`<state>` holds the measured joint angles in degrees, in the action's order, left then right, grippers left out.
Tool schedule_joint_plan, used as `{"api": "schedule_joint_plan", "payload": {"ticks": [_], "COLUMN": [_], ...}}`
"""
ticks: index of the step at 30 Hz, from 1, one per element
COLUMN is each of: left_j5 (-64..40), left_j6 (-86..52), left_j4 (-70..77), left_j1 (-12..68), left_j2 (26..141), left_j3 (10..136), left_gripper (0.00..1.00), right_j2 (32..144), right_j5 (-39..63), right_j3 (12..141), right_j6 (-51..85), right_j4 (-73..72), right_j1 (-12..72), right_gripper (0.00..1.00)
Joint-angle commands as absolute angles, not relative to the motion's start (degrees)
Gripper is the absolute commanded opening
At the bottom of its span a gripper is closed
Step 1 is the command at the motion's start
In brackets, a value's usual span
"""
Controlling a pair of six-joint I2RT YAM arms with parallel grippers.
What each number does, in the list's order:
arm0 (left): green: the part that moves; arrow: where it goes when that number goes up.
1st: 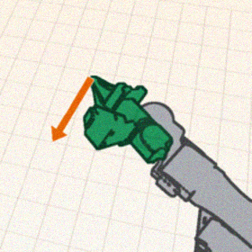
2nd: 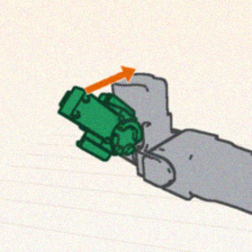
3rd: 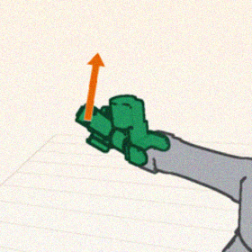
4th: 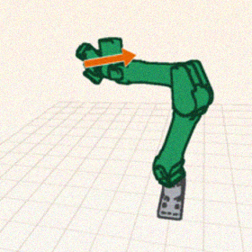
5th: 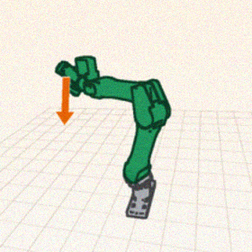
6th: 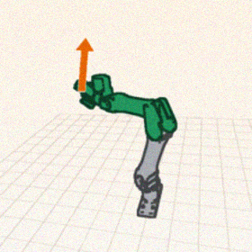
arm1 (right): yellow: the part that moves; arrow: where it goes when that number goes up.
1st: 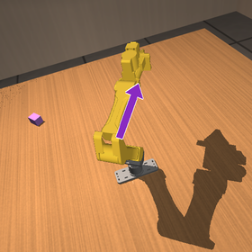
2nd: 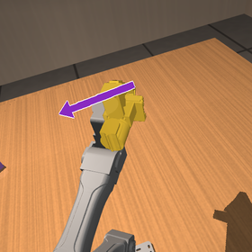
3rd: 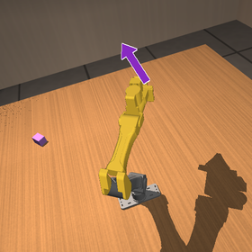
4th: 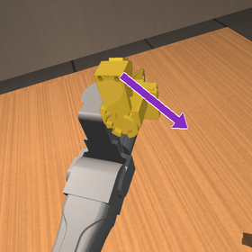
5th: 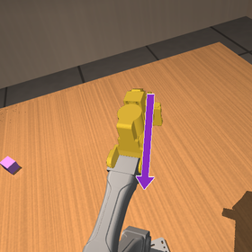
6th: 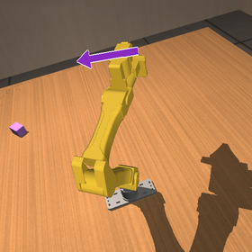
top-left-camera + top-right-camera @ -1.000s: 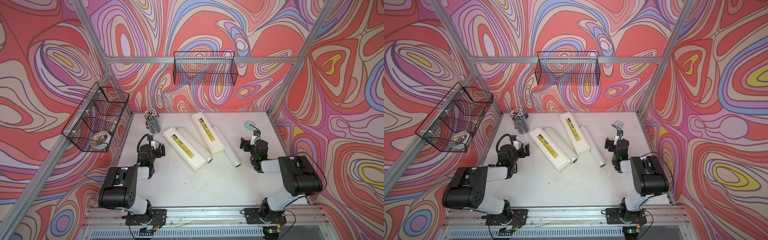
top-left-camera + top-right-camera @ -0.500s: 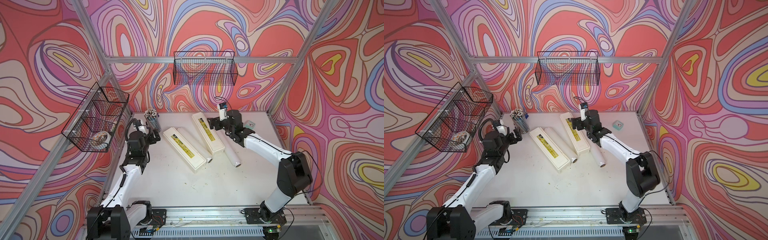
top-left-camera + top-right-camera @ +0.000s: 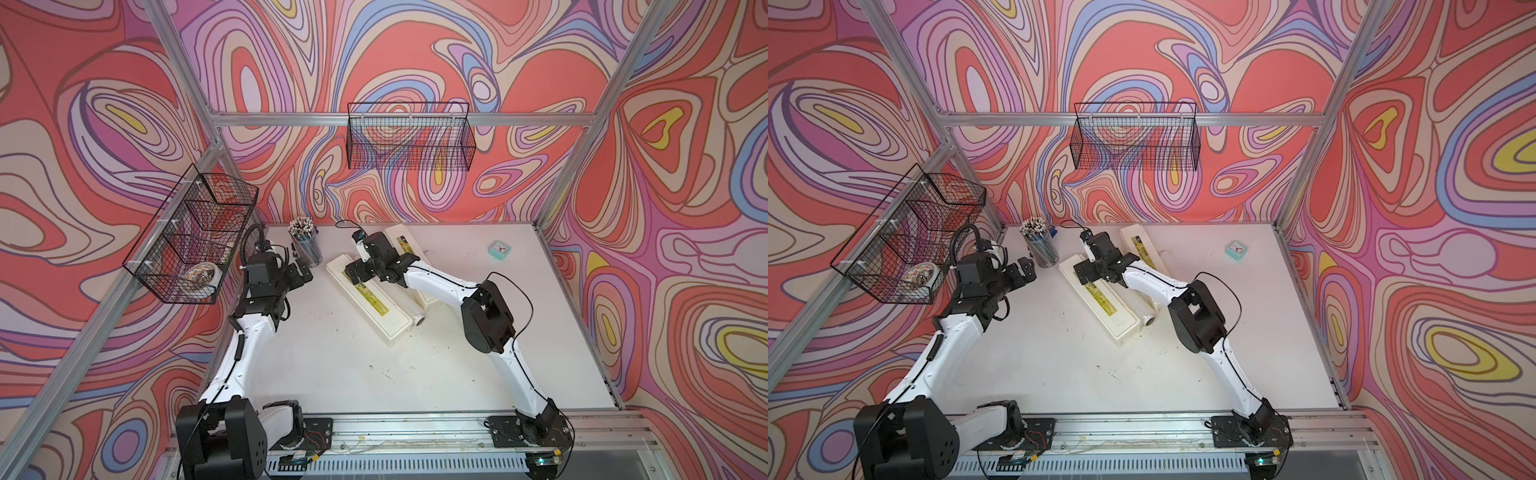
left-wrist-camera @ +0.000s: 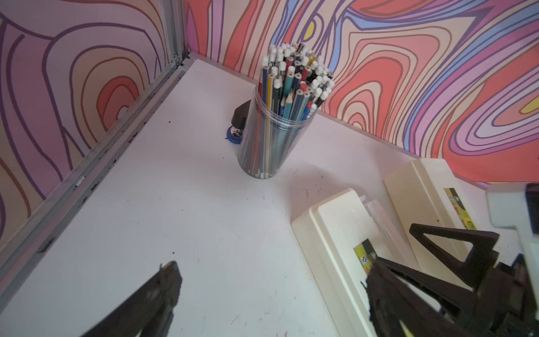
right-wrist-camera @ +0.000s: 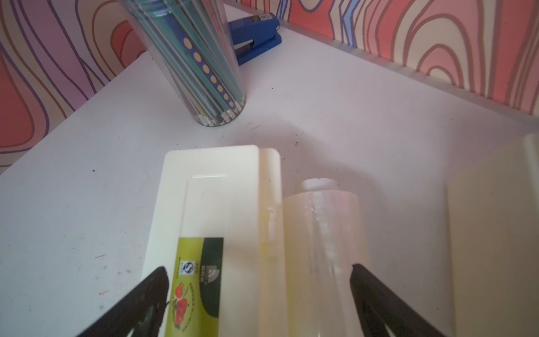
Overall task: Put plastic wrap rolls into dispensers
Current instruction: Pick up the plastic wrap cutting box from the center of the board.
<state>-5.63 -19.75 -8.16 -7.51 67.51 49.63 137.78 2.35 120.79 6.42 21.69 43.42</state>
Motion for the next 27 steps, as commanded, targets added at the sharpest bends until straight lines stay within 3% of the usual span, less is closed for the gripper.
{"api": "schedule_joint_plan", "payload": {"ticks": [1, 27], "left_j5": [-7.53, -9.12], "left_j6": [-18.90, -18.19], "left_j4": [-10.15, -9.67], "left_j1": [-8.47, -9.39], "left_j2": [68.10, 71.39], "left_j3": [50.72, 51.59], "left_gripper": [1.00, 1.00], "right_j2": [140.54, 151.96], "right_j5": [3.39, -3.91], "right_j3": [125.84, 137.20], "right_j6": [7.55, 10.07], "right_j4": [27.34, 36.14], "right_j1": [43.76, 48.14], "right_gripper": [0.98, 0.98]}}
